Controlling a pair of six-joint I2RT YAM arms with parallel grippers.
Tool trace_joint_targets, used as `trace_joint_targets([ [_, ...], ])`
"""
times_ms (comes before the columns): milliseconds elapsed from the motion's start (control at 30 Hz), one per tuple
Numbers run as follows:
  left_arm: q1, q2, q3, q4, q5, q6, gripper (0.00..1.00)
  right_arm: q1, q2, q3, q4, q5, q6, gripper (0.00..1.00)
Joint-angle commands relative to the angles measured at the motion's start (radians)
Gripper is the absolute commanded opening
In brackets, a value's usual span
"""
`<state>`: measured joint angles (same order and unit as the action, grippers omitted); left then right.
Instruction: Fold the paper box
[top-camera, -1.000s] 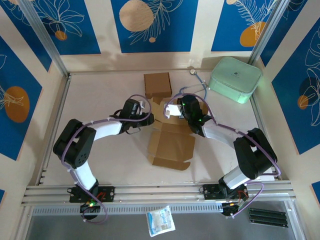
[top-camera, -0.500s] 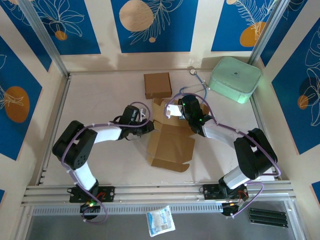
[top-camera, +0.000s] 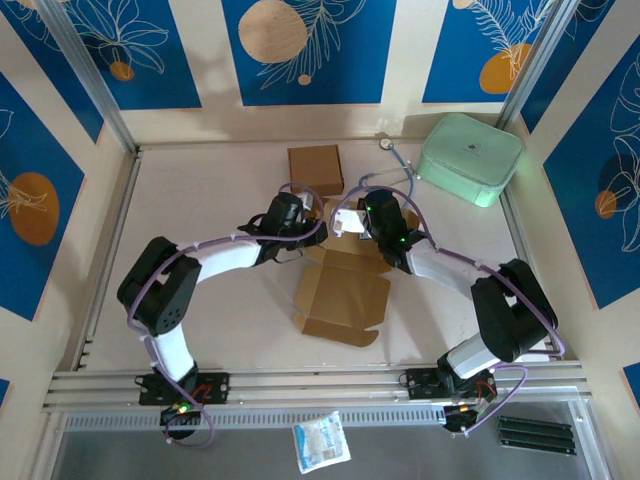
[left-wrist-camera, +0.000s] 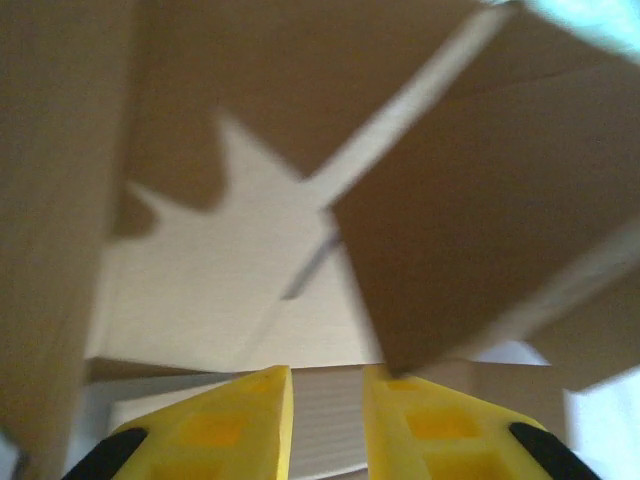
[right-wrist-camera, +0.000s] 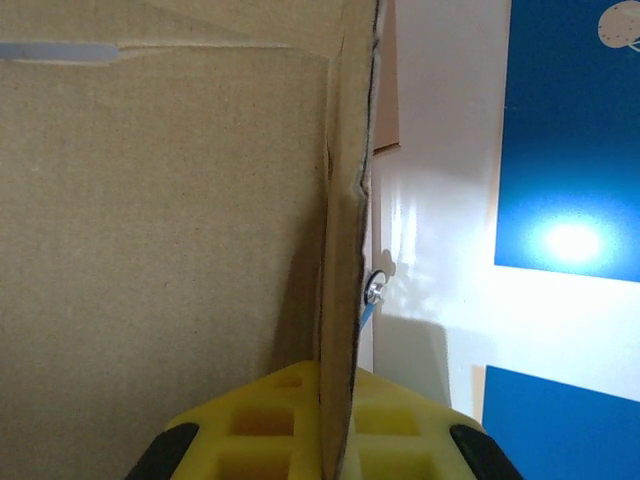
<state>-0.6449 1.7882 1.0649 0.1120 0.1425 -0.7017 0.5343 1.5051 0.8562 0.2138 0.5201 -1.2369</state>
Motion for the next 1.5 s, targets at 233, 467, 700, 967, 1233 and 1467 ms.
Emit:
trace_joint_targets([
  [233,0.043,0.094,0.066,-0.154,-0.027,0.109,0.43,0.001,-0.036,0.000,-0.018,0.004,0.017,0.07],
  [467,0.055,0.146,0.137,-0.281,0.084,0.116,0.45,0.000,-0.034,0.009,-0.017,0.015,0.012,0.07],
  [700,0.055,0.122,0.135,-0.297,0.175,0.081,0.34,-0.002,-0.012,0.032,0.007,0.049,-0.003,0.07],
  [967,0.056,0.059,0.108,-0.203,0.279,-0.031,0.27,-0.001,0.011,0.043,0.093,0.094,-0.024,0.03],
  [1233,0.044,0.084,0.056,-0.045,0.367,-0.140,0.25,-0.003,0.017,0.045,0.080,0.095,0.014,0.03],
  [1467,-0.022,0.133,0.083,-0.005,0.376,-0.132,0.25,-0.004,0.021,0.044,0.076,0.102,0.034,0.03],
])
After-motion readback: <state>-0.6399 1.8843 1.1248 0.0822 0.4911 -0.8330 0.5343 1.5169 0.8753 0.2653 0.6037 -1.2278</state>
